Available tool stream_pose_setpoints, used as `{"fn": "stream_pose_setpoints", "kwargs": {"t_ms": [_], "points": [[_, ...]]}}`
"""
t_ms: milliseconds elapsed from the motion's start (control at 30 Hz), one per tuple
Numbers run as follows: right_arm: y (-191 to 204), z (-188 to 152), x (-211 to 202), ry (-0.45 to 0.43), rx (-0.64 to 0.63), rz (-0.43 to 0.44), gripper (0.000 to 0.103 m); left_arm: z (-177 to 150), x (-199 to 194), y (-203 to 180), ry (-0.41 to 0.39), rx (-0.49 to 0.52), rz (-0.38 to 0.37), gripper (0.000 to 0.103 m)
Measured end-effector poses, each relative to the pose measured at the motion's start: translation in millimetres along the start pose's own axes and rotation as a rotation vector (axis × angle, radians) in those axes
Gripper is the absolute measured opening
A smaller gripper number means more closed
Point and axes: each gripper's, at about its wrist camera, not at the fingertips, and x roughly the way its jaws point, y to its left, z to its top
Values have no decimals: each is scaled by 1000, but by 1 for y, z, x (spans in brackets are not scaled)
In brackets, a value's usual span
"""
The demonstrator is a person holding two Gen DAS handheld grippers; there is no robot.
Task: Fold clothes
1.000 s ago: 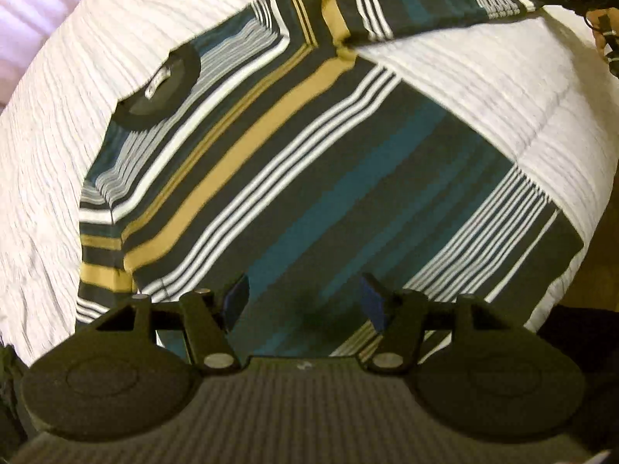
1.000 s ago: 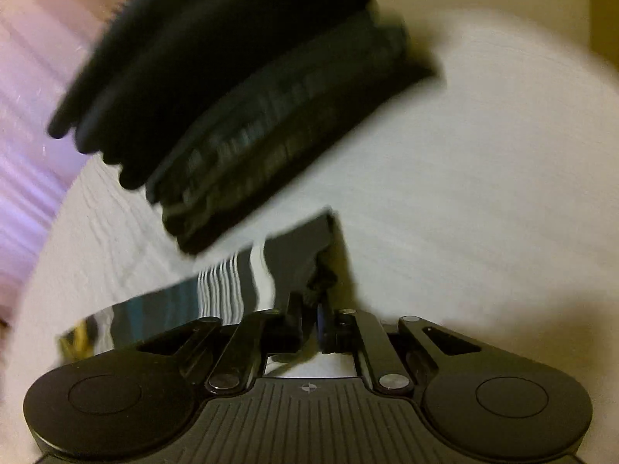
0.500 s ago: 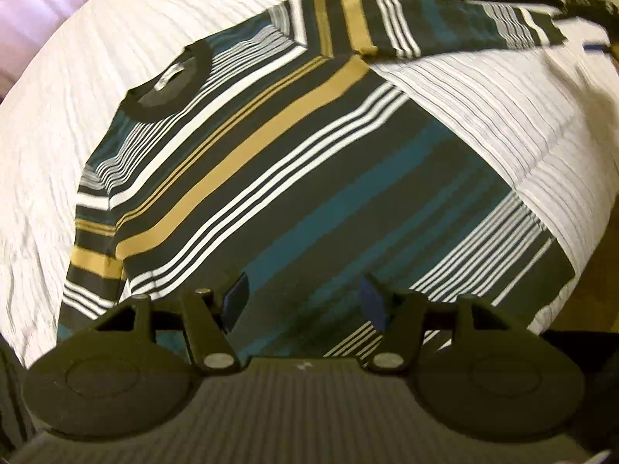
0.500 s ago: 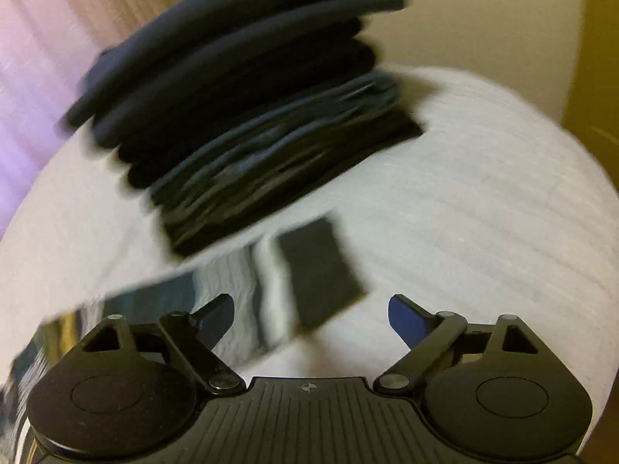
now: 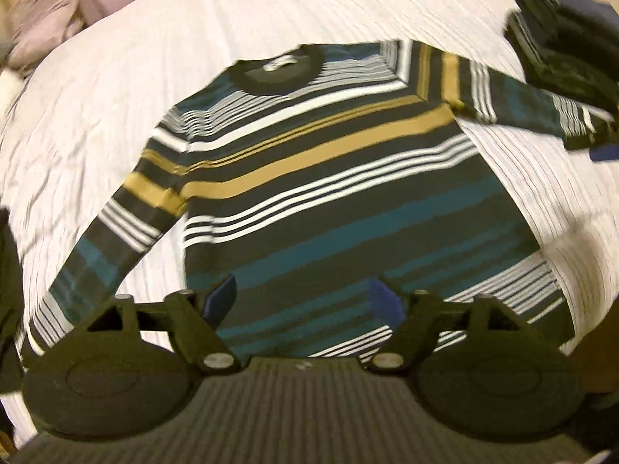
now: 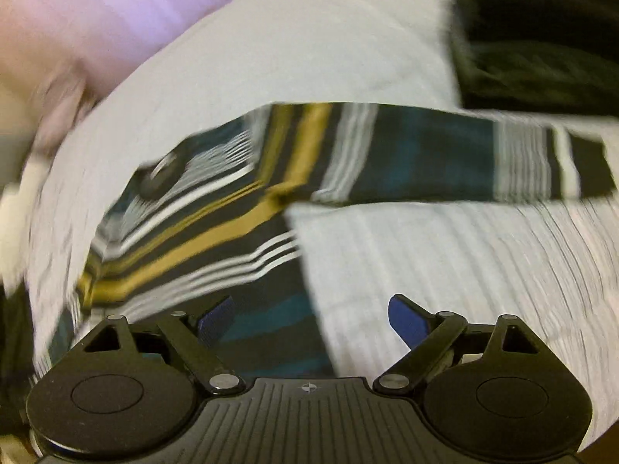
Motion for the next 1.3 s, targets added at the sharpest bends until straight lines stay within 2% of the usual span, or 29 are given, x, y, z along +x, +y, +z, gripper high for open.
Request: {"fn": "stream_pose_setpoints", "kwargs": {"t_ms": [100, 200, 400, 633, 967, 1300], "points": [[44, -14, -7, 2, -117, -35, 90, -6, -3, 26, -23, -39, -18, 81], [83, -29, -12, -7, -175, -82, 90, -14, -7, 51, -49, -27, -44, 86], [148, -63, -14, -23, -190, -167, 90, -42, -18, 101, -81, 12, -64, 89], [202, -91, -10, -4, -193, -170, 90, -77, -31, 152, -100, -10, -30, 89], [239, -94, 0, -2, -265, -152, 90, -103, -41, 186, -101, -98, 13, 90], [243, -93, 0, 6, -315, -149, 90, -107, -42, 176, -106, -122, 5, 90]]}}
